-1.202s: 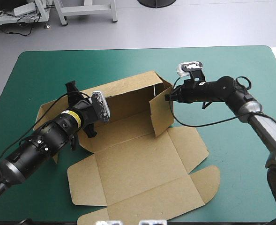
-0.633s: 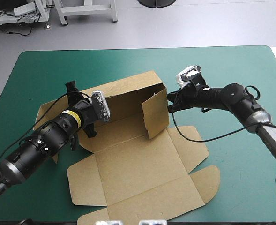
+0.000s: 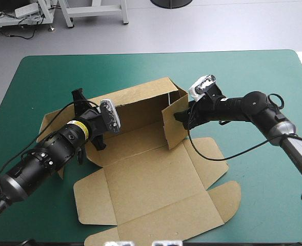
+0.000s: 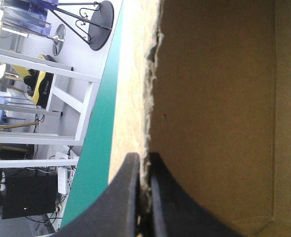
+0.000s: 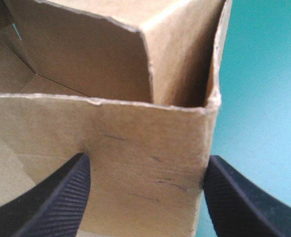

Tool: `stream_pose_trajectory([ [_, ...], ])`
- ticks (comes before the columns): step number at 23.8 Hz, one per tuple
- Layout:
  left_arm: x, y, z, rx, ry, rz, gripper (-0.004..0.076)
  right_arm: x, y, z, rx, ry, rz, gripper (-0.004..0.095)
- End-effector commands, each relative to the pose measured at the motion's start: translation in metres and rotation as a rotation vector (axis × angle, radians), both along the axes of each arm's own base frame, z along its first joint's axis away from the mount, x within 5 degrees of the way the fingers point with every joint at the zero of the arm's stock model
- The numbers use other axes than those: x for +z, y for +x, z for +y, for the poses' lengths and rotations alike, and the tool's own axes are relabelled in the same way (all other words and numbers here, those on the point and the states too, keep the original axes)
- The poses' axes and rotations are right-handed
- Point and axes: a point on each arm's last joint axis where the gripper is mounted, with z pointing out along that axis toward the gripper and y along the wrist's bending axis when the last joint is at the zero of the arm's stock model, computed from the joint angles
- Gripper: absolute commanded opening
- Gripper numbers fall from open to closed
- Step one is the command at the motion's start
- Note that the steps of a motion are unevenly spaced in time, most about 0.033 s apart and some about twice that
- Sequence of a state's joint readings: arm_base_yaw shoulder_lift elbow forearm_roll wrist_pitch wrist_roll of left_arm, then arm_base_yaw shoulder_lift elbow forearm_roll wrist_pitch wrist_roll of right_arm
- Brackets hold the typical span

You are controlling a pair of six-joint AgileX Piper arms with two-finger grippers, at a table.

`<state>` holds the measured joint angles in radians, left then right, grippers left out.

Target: Fold the box

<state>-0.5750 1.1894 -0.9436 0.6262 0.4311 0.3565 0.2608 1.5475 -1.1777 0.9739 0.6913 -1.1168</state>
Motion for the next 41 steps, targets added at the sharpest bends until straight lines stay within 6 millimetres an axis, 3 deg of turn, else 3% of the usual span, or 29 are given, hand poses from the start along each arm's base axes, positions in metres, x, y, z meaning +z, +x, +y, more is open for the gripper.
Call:
stream_pose_trajectory([
  [1,0.011,-0.002,0.0,0.007,-0.065,-0.025,-0.0006,0.016,0.001,0.002,-0.019,0.045,-0.055,0.0621],
  [12,0.011,-0.002,0.0,0.007,-0.065,-0.025,-0.0006,0.014,-0.005,0.035,-0.11,-0.045,-0.125,0.0601],
  [15,0.011,-0.002,0.0,0.007,-0.065,-0.025,-0.0006,0.017,-0.006,0.044,-0.159,0.006,-0.137,0.0601],
  [18,0.011,-0.002,0.0,0.007,-0.065,-0.025,-0.0006,0.02,-0.004,0.046,-0.204,0.037,-0.158,0.0582],
  [20,0.011,-0.002,0.0,0.007,-0.065,-0.025,-0.0006,0.019,-0.004,0.045,-0.212,0.031,-0.158,0.051],
  [23,0.009,0.0,-0.001,0.007,-0.06,-0.017,-0.0006,0.018,-0.002,0.045,-0.218,0.025,-0.163,0.0507],
  [27,0.005,0.003,-0.003,0.013,-0.066,-0.002,-0.0006,0.002,0.005,0.049,-0.232,0.021,-0.109,0.0506],
  [30,0.006,0.003,-0.003,0.013,-0.063,-0.011,-0.0006,0.003,0.008,0.048,-0.258,0.032,-0.131,0.0502],
  [41,0.006,0.003,-0.003,0.01,-0.069,-0.016,-0.0006,0.004,0.003,0.058,-0.231,0.036,-0.143,0.0136],
])
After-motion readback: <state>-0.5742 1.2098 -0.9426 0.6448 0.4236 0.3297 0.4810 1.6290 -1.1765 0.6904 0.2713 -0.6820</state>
